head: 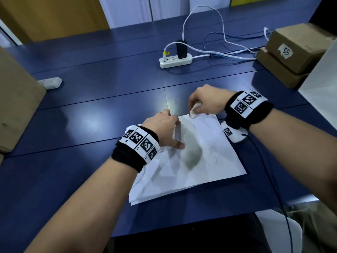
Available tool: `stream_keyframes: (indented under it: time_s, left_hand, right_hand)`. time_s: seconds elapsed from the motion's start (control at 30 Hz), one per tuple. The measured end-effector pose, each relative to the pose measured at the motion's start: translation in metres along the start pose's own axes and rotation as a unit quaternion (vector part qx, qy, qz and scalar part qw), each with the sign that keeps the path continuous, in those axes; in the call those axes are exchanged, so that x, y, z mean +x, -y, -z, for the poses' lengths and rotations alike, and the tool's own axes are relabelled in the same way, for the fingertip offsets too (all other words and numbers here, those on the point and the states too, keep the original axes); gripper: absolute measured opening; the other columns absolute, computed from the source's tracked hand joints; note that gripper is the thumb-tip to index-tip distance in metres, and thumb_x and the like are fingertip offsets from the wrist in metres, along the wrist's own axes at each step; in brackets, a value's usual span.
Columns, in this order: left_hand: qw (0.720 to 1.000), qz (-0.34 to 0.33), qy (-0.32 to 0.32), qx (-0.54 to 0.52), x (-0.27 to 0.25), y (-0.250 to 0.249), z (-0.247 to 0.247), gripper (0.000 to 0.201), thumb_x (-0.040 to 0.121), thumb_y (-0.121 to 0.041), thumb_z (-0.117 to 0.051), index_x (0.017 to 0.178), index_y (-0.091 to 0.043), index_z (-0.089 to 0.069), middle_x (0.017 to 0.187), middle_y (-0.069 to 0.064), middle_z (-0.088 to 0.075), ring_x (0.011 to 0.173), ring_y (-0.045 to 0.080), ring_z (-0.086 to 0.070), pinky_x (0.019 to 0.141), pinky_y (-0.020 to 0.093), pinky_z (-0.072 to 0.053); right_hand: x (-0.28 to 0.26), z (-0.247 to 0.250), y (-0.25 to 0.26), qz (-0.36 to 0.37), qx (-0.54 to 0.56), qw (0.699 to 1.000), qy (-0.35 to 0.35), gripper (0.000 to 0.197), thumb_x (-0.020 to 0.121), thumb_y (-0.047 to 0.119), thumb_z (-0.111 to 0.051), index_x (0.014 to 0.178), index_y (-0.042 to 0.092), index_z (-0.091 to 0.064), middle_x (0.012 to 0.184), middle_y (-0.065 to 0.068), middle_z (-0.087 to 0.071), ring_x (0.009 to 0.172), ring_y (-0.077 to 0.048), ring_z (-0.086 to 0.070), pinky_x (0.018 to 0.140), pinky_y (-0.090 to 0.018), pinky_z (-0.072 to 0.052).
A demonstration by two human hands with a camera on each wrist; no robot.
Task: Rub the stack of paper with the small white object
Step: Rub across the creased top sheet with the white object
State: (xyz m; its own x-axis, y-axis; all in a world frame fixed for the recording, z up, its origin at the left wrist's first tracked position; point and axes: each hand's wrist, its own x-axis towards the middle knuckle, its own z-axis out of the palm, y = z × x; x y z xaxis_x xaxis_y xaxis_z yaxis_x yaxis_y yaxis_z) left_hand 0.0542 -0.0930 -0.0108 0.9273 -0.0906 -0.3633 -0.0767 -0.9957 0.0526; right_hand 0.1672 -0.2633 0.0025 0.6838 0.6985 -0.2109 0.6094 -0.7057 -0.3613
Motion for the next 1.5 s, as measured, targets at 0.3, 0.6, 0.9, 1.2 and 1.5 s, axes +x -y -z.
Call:
stream_keyframes:
  time_s: [0.3, 0.6, 0.9, 1.2, 1.5]
  left_hand:
    - [1.000, -0.006, 0.007, 0.001, 0.000, 0.000, 0.000, 0.094, 0.067, -0.069, -0.074, 0.145, -0.031, -0.039, 0.127, 0.004, -0.041, 0.122, 0.025, -0.044, 0.090, 0.043, -0.048]
    - [1.000, -0.012, 0.012, 0.012, 0.002, -0.001, -0.001, 0.096, 0.069, -0.070, -0.072, 0.150, -0.039, -0.031, 0.120, 0.005, -0.039, 0.120, 0.027, -0.043, 0.087, 0.044, -0.048]
    - [1.000, -0.010, 0.014, 0.012, 0.002, -0.001, 0.001, 0.095, 0.067, -0.070, -0.073, 0.148, -0.041, -0.033, 0.121, 0.005, -0.039, 0.120, 0.027, -0.043, 0.086, 0.044, -0.048]
    - [0.999, -0.011, 0.024, 0.024, 0.004, -0.001, 0.002, 0.099, 0.069, -0.071, -0.071, 0.152, -0.040, -0.027, 0.124, 0.007, -0.039, 0.123, 0.028, -0.042, 0.091, 0.047, -0.049]
    - [0.999, -0.012, 0.023, 0.025, 0.003, -0.001, 0.002, 0.099, 0.068, -0.072, -0.071, 0.151, -0.041, -0.028, 0.122, 0.006, -0.039, 0.121, 0.028, -0.043, 0.090, 0.047, -0.049]
  right_hand:
    - [-0.009, -0.002, 0.004, 0.036, 0.002, 0.993, 0.111, 0.013, 0.078, 0.029, -0.079, 0.089, 0.025, -0.076, 0.069, -0.002, -0.073, 0.052, -0.012, -0.066, 0.064, -0.026, -0.054]
    - [-0.023, -0.005, 0.005, 0.049, 0.005, 0.981, 0.189, 0.012, 0.076, 0.027, -0.079, 0.087, 0.026, -0.077, 0.064, -0.002, -0.071, 0.051, -0.013, -0.066, 0.064, -0.030, -0.057]
    - [-0.011, 0.000, 0.000, 0.033, -0.002, 0.987, 0.160, 0.010, 0.075, 0.024, -0.078, 0.085, 0.025, -0.076, 0.067, -0.004, -0.072, 0.049, -0.011, -0.064, 0.065, -0.037, -0.058]
    - [-0.009, 0.002, -0.005, 0.005, 0.002, 0.999, 0.037, 0.009, 0.079, 0.031, -0.077, 0.086, 0.027, -0.074, 0.074, -0.001, -0.074, 0.051, -0.009, -0.067, 0.066, -0.027, -0.056]
    - [-0.001, -0.002, -0.003, -0.007, -0.002, 1.000, -0.017, 0.010, 0.078, 0.030, -0.076, 0.087, 0.025, -0.074, 0.073, 0.000, -0.073, 0.047, -0.005, -0.063, 0.071, -0.033, -0.058]
